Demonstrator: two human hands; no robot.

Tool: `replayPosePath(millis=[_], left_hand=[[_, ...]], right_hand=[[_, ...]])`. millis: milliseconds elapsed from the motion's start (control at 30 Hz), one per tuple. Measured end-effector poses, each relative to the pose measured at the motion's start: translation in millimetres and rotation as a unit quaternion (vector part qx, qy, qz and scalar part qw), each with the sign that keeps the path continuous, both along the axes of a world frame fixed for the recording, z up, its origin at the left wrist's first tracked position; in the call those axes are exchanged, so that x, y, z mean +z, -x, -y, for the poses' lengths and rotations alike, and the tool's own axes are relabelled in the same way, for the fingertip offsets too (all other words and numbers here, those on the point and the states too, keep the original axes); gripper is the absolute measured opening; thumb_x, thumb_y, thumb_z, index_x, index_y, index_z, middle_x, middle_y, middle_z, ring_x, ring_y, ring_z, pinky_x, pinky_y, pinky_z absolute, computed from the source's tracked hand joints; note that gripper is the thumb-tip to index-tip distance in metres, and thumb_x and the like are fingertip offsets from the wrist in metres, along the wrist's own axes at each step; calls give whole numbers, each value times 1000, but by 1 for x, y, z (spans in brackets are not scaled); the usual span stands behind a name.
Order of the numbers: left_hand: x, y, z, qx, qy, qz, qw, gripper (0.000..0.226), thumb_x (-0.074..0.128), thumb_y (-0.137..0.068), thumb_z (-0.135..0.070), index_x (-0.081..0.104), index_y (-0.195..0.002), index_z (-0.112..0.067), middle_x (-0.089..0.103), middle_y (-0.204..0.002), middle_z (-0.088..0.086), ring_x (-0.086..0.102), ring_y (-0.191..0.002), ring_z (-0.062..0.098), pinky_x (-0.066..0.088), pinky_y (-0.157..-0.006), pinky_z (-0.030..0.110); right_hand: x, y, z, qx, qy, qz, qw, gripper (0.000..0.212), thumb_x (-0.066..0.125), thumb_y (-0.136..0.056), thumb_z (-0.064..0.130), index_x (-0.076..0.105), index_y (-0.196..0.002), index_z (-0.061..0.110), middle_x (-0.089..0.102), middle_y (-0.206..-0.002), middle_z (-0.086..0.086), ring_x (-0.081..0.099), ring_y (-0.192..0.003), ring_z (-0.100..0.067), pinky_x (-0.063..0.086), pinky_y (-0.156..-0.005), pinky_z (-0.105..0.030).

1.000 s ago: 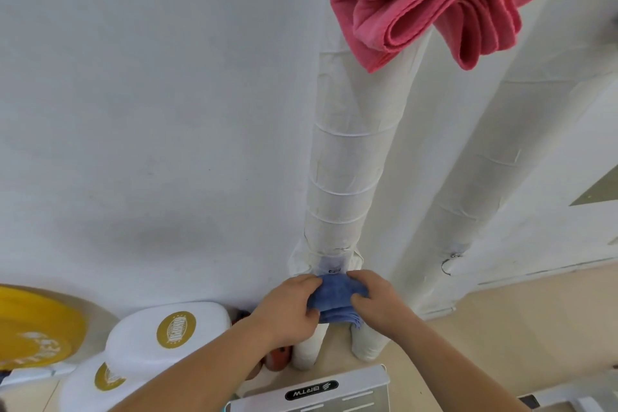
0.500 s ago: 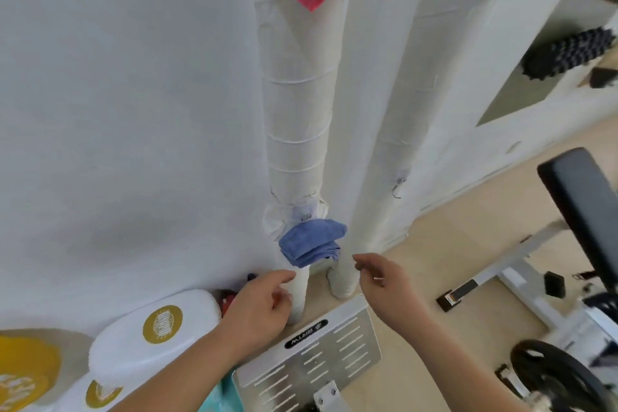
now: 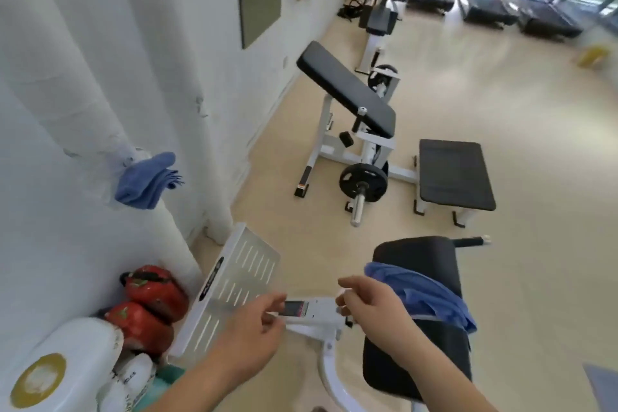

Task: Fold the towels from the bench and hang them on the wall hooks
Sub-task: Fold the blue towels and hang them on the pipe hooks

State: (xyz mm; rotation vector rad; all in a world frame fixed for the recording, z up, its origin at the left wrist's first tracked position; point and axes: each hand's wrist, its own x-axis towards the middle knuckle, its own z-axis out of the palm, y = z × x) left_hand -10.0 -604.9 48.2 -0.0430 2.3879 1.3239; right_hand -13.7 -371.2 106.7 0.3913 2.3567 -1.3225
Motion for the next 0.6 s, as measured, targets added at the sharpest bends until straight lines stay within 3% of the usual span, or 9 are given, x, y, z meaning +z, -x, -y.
replayPosePath(millis=[133, 267, 333, 433, 600], left_hand=[[2, -37, -75, -74, -11, 19, 997, 39, 61, -96, -19, 58, -128, -41, 66, -118, -20, 65, -95, -3, 46, -77, 9], [6, -78, -158, -130, -7, 24, 991, 35, 63, -95, -20, 55, -119, -46, 67, -119, -14, 64, -97, 0, 51, -90, 20], [3, -99, -202, -154, -10, 22, 988, 38, 63, -95, -19, 59, -128, -37, 68, -118, -12, 65, -98, 0, 48, -89, 18], [-4, -132, -266, -175, -22, 37, 984, 45, 62, -96, -16, 57, -139, -24, 66, -122, -8, 64, -104, -1, 45, -91, 14], [-13, -183, -349, -165, -32, 56, 984, 49, 62, -97, -20, 50, -144, -26, 60, -128, -11, 61, -112, 3, 45, -89, 13]], right_hand=[[10, -80, -75, -108, -13, -5, 994, 23, 55, -99, 21, 68, -106, 40, 77, -95, 9, 71, -92, -6, 58, -93, -30], [8, -155, -142, -206, 4, 4, 979, 26, 54, -100, 20, 69, -119, 29, 77, -98, 7, 74, -90, -5, 60, -91, -30], [6, -189, -178, -239, 11, -5, 971, 25, 54, -99, 18, 70, -115, 28, 78, -95, 5, 75, -88, -6, 60, -91, -33], [5, -241, -235, -264, 7, -5, 965, 26, 52, -99, 16, 71, -106, 34, 78, -92, 5, 74, -87, -8, 59, -84, -29], [-8, -306, -318, -273, 28, 16, 962, 25, 52, -99, 17, 68, -114, 28, 78, -93, 2, 74, -81, -8, 54, -68, -18]])
